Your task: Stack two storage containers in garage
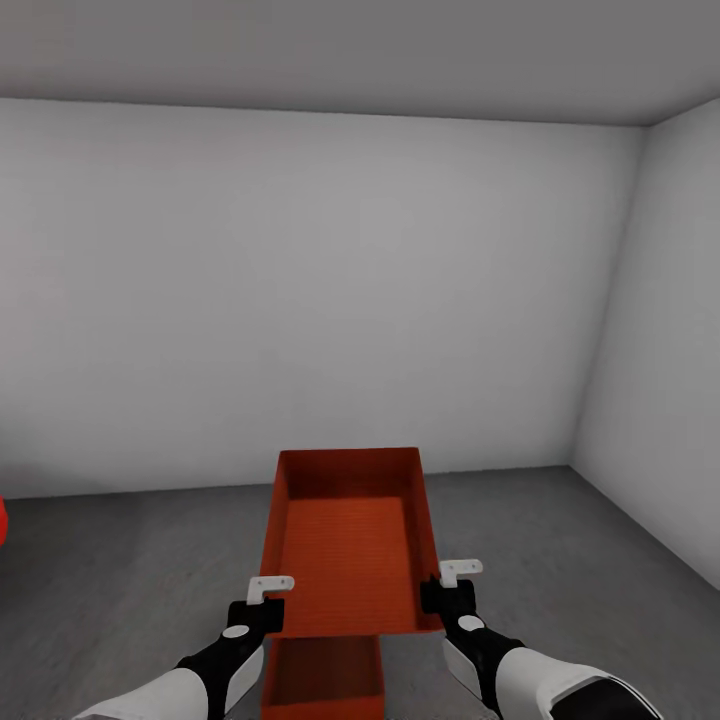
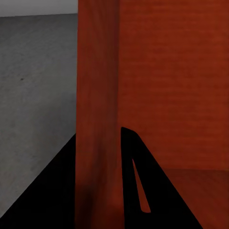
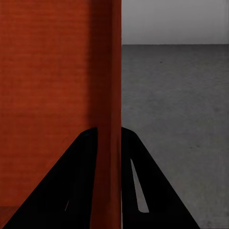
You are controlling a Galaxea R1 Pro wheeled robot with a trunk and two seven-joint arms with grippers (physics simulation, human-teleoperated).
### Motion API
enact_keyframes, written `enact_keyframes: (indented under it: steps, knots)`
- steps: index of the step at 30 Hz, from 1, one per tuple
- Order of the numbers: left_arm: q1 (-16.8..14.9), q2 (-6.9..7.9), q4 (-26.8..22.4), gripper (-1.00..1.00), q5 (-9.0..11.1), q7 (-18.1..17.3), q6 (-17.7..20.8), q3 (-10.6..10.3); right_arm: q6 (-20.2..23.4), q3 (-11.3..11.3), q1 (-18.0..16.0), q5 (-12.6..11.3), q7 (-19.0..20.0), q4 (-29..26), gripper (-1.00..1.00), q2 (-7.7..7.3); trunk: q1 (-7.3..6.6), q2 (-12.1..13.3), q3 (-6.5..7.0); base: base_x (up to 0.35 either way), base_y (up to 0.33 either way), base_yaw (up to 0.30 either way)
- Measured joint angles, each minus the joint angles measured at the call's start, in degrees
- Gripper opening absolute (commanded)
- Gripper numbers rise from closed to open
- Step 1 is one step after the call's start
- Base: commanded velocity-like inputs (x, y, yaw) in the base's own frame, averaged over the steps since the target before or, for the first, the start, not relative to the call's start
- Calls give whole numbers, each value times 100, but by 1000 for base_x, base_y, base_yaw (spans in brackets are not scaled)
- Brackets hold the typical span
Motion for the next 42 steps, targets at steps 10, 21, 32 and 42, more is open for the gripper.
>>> enact_keyframes:
  steps: [10, 21, 32, 42]
  knots:
    - [2, 0, 1, -100, 3, 0, 0, 2, 7, 0, 0, 5, 1, -1, -100, 0, 0, 4, -85, 0, 0, 0]
    - [2, -16, 2, -100, 12, 29, 2, -11, 16, -38, 0, 50, 11, -6, -100, -14, 0, 4, -187, 0, 52, 0]
    - [3, -23, 0, -100, 27, 47, 8, -34, 20, -58, 2, 70, 13, -7, -100, -19, 0, 4, -289, 0, 110, 0]
    - [3, -24, 0, -100, 20, 47, 8, -28, 23, -57, 0, 71, 17, -8, -100, -21, -1, 3, -381, 54, 123, 0]
